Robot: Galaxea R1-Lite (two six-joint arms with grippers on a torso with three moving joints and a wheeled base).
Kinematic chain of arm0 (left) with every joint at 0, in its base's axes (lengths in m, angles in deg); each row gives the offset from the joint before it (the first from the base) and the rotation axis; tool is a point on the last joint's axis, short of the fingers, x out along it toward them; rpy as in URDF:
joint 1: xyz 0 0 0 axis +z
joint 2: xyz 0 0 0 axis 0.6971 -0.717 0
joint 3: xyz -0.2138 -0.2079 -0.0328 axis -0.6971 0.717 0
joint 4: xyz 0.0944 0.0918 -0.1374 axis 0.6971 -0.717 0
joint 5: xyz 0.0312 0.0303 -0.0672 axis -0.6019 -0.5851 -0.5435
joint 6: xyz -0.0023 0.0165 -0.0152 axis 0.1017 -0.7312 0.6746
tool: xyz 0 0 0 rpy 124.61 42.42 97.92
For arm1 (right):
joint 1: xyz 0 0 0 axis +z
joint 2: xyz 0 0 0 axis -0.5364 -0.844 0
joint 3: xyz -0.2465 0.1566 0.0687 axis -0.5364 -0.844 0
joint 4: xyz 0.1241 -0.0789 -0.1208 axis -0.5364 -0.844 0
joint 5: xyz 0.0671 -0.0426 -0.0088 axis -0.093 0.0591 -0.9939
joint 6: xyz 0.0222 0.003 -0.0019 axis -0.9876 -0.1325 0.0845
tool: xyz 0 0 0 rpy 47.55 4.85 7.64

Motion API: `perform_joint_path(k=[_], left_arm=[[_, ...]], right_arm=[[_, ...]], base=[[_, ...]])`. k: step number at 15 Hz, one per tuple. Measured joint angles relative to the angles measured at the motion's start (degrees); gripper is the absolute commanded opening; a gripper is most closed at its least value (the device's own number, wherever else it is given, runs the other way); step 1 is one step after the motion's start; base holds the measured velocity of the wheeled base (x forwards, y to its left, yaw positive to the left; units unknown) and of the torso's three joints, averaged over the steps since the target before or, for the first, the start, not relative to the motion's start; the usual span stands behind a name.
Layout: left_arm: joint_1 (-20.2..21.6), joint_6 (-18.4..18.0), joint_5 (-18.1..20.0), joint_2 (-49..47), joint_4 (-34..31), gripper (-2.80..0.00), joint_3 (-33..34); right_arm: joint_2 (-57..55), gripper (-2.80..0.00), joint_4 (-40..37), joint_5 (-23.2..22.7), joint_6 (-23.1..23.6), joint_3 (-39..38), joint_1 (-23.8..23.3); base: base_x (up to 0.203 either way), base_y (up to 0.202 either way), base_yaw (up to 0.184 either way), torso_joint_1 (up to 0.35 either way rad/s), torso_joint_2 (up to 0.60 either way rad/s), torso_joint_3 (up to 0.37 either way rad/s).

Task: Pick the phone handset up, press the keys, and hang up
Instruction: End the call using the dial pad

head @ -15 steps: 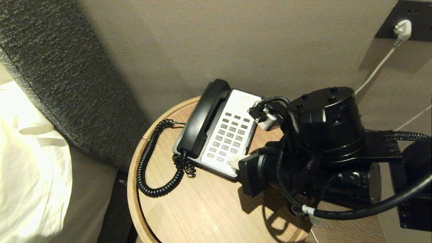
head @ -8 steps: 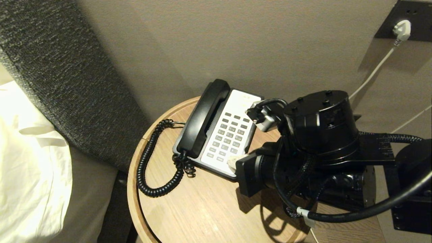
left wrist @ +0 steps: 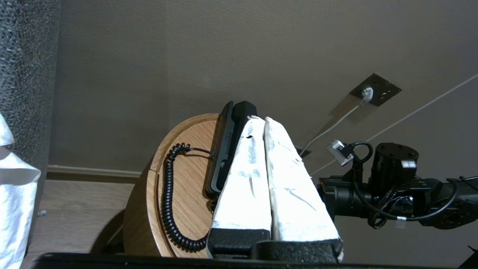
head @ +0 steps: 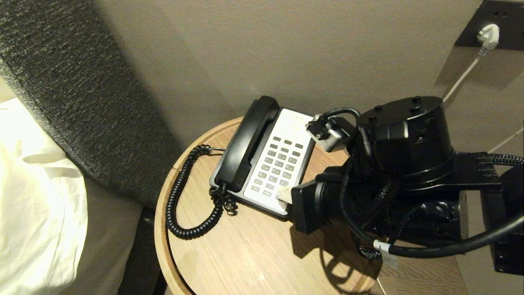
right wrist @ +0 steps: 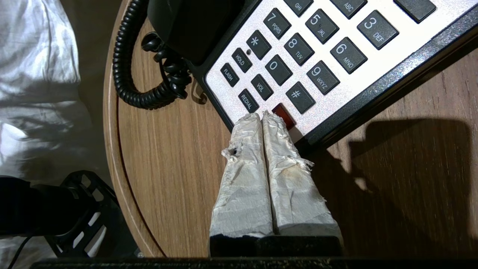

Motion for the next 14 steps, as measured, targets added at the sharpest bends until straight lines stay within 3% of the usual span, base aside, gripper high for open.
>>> perform_joint_path(k=[14], left_arm=[[0.00, 0.59, 0.38, 0.78, -0.02, -2.80, 1.29]], right_arm=[[-0.93, -2.80, 0.08, -0.14, -0.08, -0.76, 0.02]], base=[[0.000, 0.000, 0.000, 0.000, 0.00, 0.000]])
